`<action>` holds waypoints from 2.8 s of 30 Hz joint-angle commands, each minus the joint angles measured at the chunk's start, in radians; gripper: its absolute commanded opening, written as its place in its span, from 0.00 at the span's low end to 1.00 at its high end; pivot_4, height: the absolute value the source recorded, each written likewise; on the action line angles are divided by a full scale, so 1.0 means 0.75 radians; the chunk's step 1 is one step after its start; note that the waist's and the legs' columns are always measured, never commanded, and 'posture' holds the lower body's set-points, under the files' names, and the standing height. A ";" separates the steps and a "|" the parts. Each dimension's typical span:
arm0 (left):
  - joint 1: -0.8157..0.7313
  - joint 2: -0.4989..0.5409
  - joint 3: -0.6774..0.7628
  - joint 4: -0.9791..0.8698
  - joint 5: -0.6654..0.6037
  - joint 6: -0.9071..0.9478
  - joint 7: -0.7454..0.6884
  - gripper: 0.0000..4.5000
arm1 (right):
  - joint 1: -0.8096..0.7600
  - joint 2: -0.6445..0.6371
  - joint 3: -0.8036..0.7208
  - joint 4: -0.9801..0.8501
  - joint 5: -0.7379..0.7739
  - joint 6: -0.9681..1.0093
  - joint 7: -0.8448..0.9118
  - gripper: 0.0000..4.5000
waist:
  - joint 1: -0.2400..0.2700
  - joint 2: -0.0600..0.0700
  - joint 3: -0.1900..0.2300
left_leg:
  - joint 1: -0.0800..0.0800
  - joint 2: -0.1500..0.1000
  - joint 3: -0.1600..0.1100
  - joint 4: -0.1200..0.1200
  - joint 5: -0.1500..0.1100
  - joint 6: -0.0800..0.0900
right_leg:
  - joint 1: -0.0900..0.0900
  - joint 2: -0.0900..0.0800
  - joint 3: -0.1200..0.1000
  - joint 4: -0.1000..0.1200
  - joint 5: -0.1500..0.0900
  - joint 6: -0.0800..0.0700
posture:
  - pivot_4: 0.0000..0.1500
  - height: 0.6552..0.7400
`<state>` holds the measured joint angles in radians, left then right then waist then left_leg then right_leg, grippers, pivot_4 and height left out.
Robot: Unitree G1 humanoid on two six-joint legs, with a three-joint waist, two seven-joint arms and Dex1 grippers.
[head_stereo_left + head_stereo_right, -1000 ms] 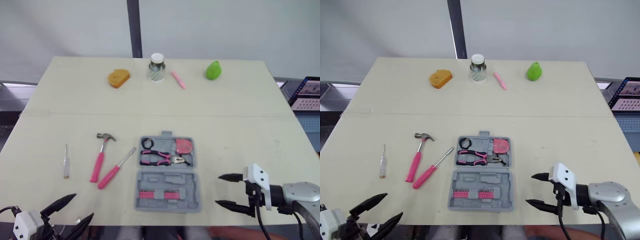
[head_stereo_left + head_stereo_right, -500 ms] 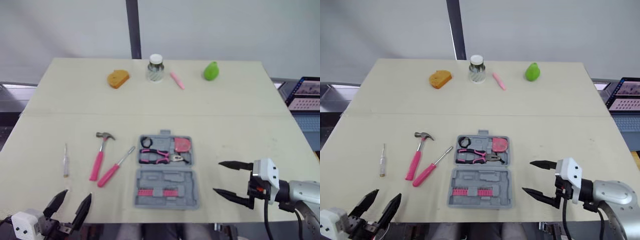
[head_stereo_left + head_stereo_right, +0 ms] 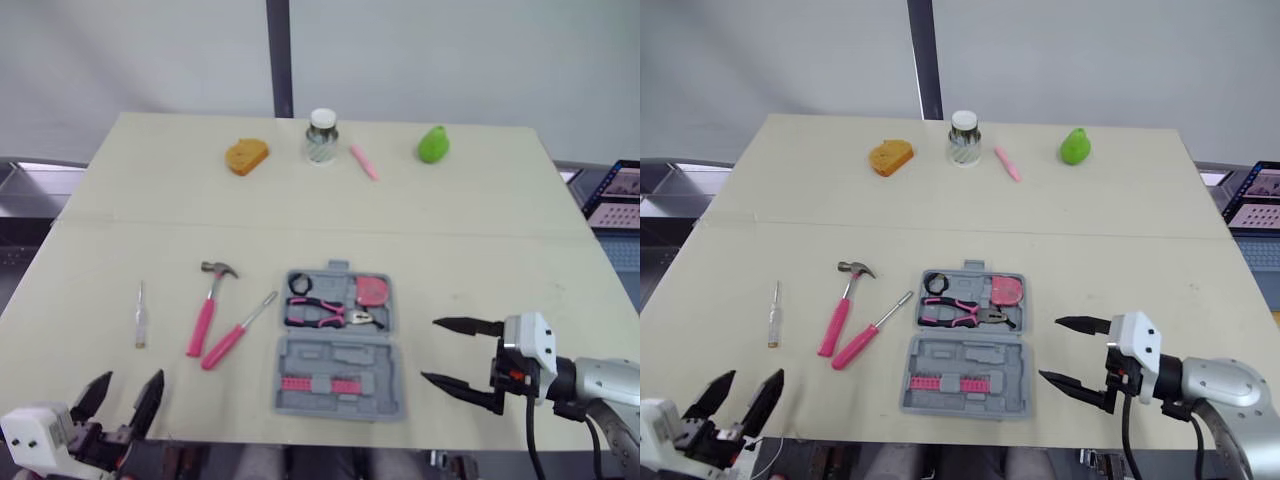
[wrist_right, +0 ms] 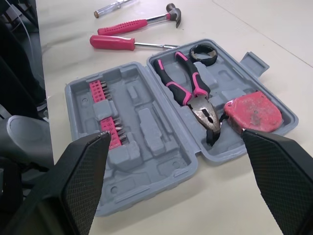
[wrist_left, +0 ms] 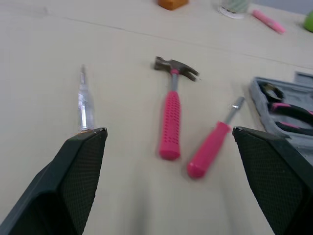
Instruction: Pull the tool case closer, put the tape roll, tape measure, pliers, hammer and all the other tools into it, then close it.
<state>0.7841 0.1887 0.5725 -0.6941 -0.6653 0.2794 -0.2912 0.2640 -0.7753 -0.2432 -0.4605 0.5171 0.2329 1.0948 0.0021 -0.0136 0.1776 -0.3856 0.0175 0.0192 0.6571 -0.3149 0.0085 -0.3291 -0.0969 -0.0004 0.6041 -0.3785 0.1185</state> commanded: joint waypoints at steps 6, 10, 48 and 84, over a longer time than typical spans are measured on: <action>-0.322 0.280 0.148 -0.038 -0.059 0.467 0.429 0.98 | -0.020 0.001 0.000 0.014 0.012 0.013 -0.009 1.00 | -0.005 0.001 -0.001 | 0.002 0.000 -0.006 0.003 0.002 -0.004 | 0.006 0.000 -0.006 0.001 0.000 0.000 | 1.00 0.72; -0.450 0.368 0.156 0.063 -0.020 0.571 0.459 0.98 | -0.021 0.004 -0.003 0.010 0.008 0.017 -0.022 1.00 | -0.006 0.003 -0.001 | 0.003 0.000 -0.010 0.003 0.006 -0.008 | 0.006 0.000 -0.009 0.005 0.000 0.000 | 1.00 0.72; -1.121 0.351 -0.190 0.771 0.420 0.672 0.422 0.98 | 0.013 0.006 0.000 -0.090 0.006 0.060 -0.136 1.00 | -0.002 0.005 -0.001 | 0.002 -0.002 -0.015 0.002 0.009 -0.013 | 0.004 -0.002 -0.018 0.014 0.000 0.001 | 1.00 0.72; -1.154 0.478 -0.138 0.740 0.475 0.600 0.258 0.00 | -0.028 -0.009 0.007 -0.049 -0.006 0.065 -0.116 1.00 | -0.004 0.004 0.000 | 0.003 -0.002 -0.015 0.002 0.010 -0.014 | 0.002 -0.003 -0.019 0.019 0.000 0.001 | 1.00 0.72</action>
<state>-0.0732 0.4977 0.4339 -0.0542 -0.2962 0.7246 -0.0571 0.2431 -0.7717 -0.2190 -0.4887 0.5049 0.2872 0.9998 -0.0012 -0.0109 0.1778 -0.3835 0.0163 0.0076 0.6584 -0.3074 -0.0023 -0.3279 -0.0992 -0.0150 0.6184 -0.3782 0.1191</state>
